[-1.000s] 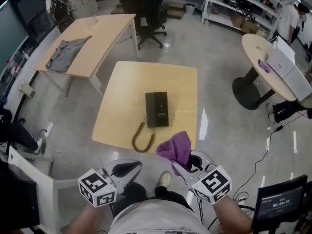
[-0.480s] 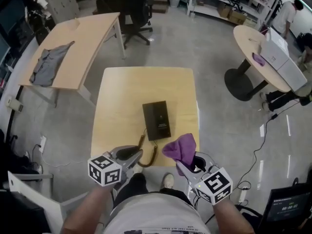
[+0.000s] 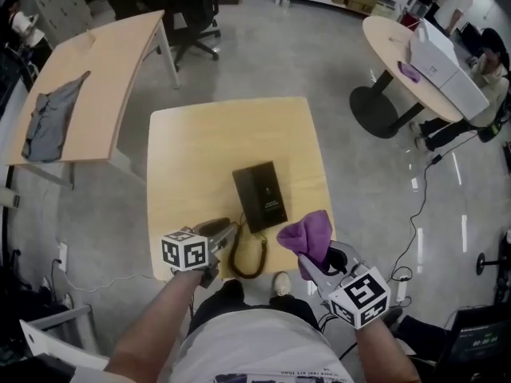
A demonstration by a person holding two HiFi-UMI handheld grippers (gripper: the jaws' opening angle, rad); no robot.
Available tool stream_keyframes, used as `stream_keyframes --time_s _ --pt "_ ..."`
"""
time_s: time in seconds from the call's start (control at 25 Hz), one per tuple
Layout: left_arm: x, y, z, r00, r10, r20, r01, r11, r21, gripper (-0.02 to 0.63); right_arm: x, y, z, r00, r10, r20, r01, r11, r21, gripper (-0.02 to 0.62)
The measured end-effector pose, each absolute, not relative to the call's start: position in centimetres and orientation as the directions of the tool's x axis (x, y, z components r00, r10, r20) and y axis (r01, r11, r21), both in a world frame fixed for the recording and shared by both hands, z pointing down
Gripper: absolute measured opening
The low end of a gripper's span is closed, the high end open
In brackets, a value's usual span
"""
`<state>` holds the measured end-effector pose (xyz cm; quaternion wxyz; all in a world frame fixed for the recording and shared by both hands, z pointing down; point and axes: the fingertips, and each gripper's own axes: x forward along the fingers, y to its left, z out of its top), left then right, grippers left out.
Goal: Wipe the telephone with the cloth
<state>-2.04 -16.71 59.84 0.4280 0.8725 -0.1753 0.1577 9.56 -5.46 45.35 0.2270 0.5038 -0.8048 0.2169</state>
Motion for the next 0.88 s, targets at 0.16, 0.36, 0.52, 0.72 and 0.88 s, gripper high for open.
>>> stream_keyframes --time_s 0.16,0.36,0.52,0.72,0.88 --pt "-0.8 -18.2 62.2 0.910 -0.135 0.391 -0.401 -0.525 0.751 0.139 9.4 -5.2 45.7 -0.344 -0.712 0.612 -0.930 0.349 -0.116 0.117" --pt "0.5 -19.5 63.7 0.924 -0.115 0.366 -0.373 -0.485 0.791 0.154 9.2 -4.4 45.5 -0.300 -0.714 0.633 -0.947 0.302 -0.108 0.117" --pt "1.9 -19.6 64.1 0.938 -0.084 0.336 -0.336 -0.465 0.819 0.161 9.1 -3.6 45.6 -0.270 -0.709 0.651 -0.957 0.272 -0.101 0.117" --pt "3.0 -20.2 64.5 0.950 -0.074 0.305 -0.304 -0.456 0.837 0.164 9.1 -2.5 45.6 -0.240 -0.708 0.665 -0.967 0.235 -0.098 0.117" --pt "3.9 -20.9 63.7 0.960 -0.080 0.268 -0.276 -0.433 0.858 0.143 9.5 -1.8 45.6 -0.222 -0.705 0.674 -0.972 0.211 -0.100 0.117"
